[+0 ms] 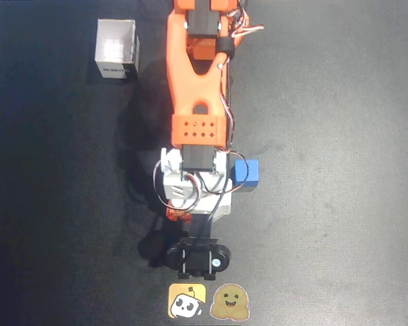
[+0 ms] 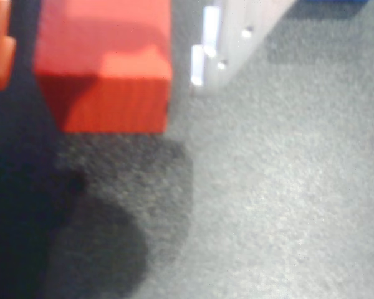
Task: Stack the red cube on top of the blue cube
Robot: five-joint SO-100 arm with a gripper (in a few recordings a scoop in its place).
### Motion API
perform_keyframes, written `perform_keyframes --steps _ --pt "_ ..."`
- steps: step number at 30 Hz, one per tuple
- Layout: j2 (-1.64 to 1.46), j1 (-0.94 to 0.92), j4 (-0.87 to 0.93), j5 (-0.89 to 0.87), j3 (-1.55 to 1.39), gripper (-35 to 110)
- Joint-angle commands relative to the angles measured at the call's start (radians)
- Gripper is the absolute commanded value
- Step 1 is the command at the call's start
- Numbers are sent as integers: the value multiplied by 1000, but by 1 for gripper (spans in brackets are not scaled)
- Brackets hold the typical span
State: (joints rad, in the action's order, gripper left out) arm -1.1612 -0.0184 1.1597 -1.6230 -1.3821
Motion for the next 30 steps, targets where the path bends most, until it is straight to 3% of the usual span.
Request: perform_keyframes --steps 1,19,24,30 --pt "-3 2 -15 -9 15 21" --pt "40 -9 -48 -9 0 3" --pt "40 -9 -46 -11 5 4" --pt "25 -9 -46 -15 12 18"
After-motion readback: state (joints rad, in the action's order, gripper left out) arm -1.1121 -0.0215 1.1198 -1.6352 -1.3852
